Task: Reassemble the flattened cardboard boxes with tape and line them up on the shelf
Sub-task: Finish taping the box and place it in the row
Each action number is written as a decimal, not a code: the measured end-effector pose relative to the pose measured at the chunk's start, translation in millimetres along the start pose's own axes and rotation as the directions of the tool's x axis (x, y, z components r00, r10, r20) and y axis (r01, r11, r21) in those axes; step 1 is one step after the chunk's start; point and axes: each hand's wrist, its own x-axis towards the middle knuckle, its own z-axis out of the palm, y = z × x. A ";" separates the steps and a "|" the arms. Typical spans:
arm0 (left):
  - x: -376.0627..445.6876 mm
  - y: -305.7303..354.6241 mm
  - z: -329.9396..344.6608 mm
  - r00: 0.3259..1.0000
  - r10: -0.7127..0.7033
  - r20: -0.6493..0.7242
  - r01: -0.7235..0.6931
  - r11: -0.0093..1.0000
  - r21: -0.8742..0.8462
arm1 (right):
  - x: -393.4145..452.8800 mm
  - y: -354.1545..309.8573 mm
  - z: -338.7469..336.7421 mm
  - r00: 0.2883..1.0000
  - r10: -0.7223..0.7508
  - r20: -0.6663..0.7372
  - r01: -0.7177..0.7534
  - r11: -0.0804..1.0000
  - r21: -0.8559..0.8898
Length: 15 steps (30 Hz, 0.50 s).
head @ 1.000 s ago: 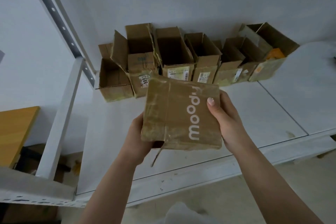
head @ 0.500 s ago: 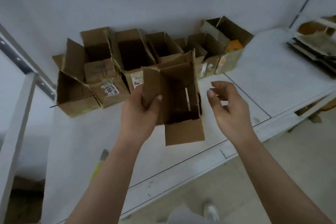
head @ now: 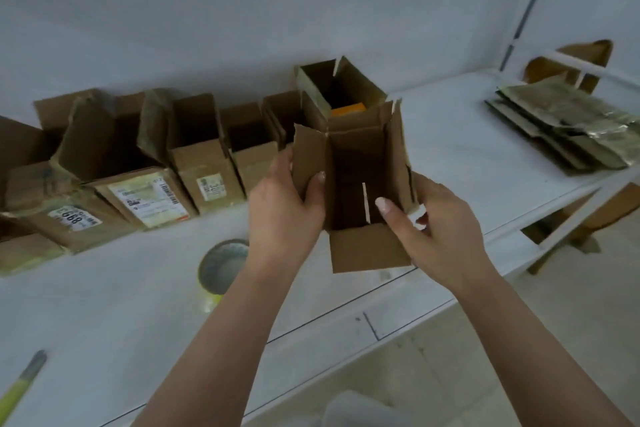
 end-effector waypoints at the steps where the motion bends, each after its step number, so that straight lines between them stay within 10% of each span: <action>1: 3.0 8.2 16.1 1.000 -0.003 0.021 0.003 1.000 -0.002 | 5.4 18.0 -8.8 1.000 0.023 0.000 -0.023 0.999 0.027; 15: 58.3 43.5 141.4 0.954 -0.164 0.251 0.101 0.964 0.245 | 77.7 177.2 -34.5 0.969 0.242 0.047 -0.244 0.969 0.037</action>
